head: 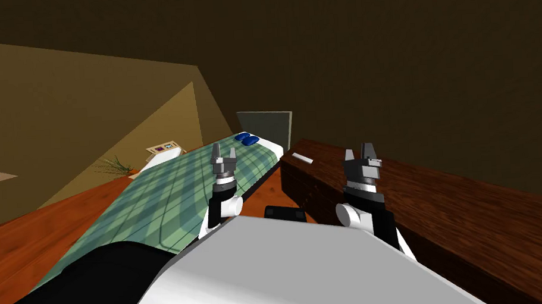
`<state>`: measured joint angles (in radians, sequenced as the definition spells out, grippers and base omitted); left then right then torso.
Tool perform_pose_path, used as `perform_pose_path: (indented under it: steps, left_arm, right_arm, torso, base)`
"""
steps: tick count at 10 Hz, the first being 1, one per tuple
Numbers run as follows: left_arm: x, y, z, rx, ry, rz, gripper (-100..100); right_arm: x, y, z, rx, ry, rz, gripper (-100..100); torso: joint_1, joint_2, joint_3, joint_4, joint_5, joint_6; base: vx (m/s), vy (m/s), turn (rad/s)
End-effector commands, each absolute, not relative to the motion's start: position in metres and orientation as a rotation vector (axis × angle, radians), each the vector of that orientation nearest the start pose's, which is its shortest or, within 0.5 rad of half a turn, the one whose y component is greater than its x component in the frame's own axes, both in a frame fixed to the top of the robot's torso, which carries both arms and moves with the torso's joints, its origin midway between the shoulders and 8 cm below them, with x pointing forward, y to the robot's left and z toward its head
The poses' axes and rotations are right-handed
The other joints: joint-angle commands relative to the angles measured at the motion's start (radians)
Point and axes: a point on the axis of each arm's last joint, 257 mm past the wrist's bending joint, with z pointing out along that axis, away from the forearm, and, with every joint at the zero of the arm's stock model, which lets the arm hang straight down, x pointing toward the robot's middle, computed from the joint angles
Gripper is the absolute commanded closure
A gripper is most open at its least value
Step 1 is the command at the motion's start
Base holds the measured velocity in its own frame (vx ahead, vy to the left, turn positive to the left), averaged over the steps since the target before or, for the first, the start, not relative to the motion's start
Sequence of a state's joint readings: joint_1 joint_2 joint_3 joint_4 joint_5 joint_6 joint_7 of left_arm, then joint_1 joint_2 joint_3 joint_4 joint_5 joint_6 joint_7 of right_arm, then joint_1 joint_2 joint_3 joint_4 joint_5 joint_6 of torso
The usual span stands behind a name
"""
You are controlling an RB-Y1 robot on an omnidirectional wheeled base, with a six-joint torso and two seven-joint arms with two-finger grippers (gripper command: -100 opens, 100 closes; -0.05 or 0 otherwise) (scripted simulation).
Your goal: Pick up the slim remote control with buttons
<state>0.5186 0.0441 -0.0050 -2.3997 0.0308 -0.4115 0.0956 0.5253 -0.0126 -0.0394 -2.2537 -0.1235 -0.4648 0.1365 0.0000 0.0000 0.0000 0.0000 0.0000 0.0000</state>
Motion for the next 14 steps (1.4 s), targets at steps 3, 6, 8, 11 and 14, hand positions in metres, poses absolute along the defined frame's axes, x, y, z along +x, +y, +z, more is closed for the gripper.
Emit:
perform_pose_path:
  steps: [3, 6, 8, 11, 14]
  left_arm:
    - [0.333, 0.274, 0.055, -0.670, 0.597, -1.418, 0]
    - [0.333, 0.274, 0.055, -0.670, 0.597, -1.418, 0]
    - [0.333, 0.274, 0.055, -0.670, 0.597, -1.418, 0]
    - [0.333, 0.274, 0.055, -0.671, 0.597, -1.418, 0]
    - [0.333, 0.274, 0.055, -0.671, 0.597, -1.418, 0]
  right_arm:
    - [0.354, -0.307, -0.028, 0.712, 0.782, 1.145, -100]
    - [0.359, -0.307, -0.056, 0.708, 0.897, 1.101, -100]
    - [0.361, -0.309, -0.092, 0.706, 1.026, 1.047, -100]
    - [0.360, -0.314, -0.136, 0.697, 1.173, 0.984, -100]
    - [0.353, -0.320, -0.182, 0.687, 1.320, 0.920, -100]
  torso:
    - [0.001, 0.010, 0.006, 0.002, 0.000, 0.000]
    - [0.006, 0.023, 0.013, 0.005, 0.001, 0.000]
    - [0.001, 0.014, 0.008, 0.003, 0.000, 0.000]
    - [0.006, 0.017, 0.010, 0.004, 0.001, 0.000]
    - [0.007, 0.012, 0.007, 0.003, 0.002, 0.000]
  base:
    - [-0.180, 0.031, 0.055]
    - [-0.303, 0.077, 0.067]
    - [-0.217, 0.055, 0.123]
    - [-0.250, 0.108, 0.104]
    - [-0.175, 0.140, 0.114]
